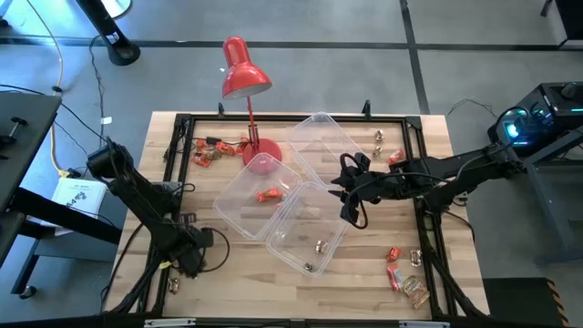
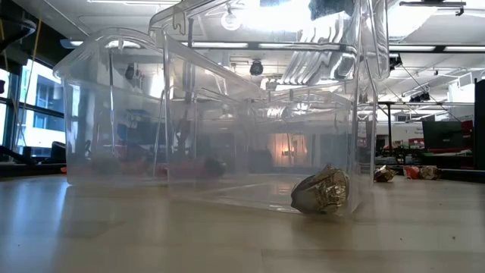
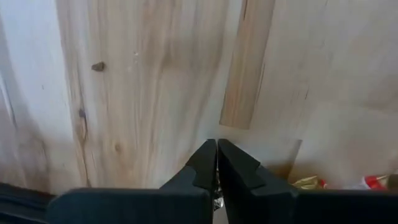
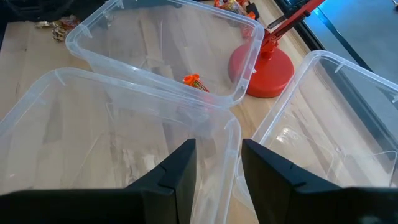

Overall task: Sort candy
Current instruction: Put the gold candy into the bottom left transparent bin

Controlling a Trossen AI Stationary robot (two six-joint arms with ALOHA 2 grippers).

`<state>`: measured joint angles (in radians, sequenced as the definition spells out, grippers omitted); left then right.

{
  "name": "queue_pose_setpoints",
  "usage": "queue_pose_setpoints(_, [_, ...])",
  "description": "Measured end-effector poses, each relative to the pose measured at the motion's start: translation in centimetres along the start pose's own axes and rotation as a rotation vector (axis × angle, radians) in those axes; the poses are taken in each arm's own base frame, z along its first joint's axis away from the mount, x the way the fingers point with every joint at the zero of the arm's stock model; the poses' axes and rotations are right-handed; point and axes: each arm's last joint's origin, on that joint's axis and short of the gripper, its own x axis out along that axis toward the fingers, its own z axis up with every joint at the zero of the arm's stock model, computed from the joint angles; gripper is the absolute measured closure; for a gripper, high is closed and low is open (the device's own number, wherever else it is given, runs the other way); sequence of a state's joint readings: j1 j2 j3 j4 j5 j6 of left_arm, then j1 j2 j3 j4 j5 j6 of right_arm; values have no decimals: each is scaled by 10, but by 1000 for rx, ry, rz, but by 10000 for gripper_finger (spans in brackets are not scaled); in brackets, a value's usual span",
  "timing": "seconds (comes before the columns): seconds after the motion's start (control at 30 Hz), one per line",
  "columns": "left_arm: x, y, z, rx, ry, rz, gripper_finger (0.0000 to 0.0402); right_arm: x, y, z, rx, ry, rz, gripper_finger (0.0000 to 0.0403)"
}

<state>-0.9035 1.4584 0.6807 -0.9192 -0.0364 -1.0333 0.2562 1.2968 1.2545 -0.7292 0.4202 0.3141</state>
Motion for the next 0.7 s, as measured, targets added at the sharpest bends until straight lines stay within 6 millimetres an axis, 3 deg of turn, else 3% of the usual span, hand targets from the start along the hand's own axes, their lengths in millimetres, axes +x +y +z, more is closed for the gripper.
queue_pose_setpoints(0.1, [-9,0,0,-38,-14,-30,399,0,0,0,1,0,0,279])
queue_pose_setpoints(0.2, [-31,-2,3,-50,-81,-118,401,0,0,0,2,0,0,279])
queue_pose_setpoints(0.6, [-159,18,5,-3,-594,-424,401,0,0,0,0,0,0,279])
queue_pose_setpoints(0.7, [-160,26,3,16,-537,-398,401,0,0,0,0,0,0,279])
